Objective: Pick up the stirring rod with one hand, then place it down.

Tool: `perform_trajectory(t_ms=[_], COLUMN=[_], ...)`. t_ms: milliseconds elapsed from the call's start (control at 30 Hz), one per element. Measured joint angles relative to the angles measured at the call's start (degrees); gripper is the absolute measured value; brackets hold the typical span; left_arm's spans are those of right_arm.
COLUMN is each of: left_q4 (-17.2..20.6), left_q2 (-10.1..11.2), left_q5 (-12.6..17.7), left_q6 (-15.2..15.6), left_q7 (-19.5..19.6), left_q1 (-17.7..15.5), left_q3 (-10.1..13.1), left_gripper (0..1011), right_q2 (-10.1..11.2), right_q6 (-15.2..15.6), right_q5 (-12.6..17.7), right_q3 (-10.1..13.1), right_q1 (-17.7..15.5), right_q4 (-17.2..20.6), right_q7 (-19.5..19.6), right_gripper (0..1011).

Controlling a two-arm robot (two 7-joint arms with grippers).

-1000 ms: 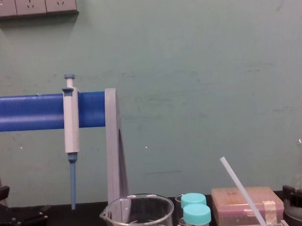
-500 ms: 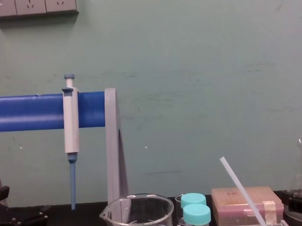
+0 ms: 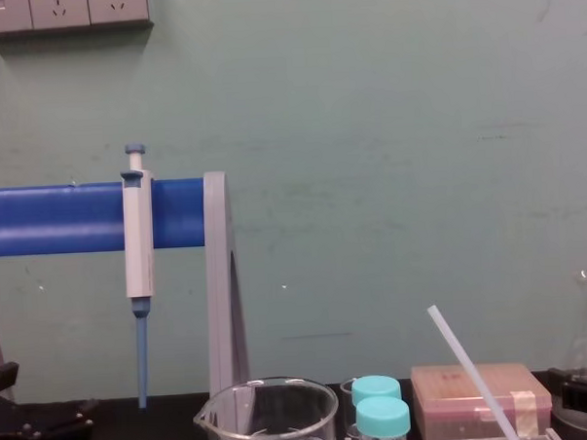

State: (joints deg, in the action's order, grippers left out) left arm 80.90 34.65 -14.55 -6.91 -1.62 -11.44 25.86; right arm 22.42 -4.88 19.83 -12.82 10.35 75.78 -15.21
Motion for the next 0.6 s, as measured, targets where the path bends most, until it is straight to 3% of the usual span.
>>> perform_trajectory(t_ms=[600], left_q4=[0.00], left_q2=[0.00], left_q5=[0.00], left_q6=[0.00], left_q7=[0.00], left_q1=[0.00], left_q3=[0.00], left_gripper=[1000], right_q2=[0.04], right_q6=[-0.10], right_q5=[0.07], right_q3=[0.01], right_q1=[0.00], right_q4=[0.07], right_q7=[0.09], right_gripper=[1003])
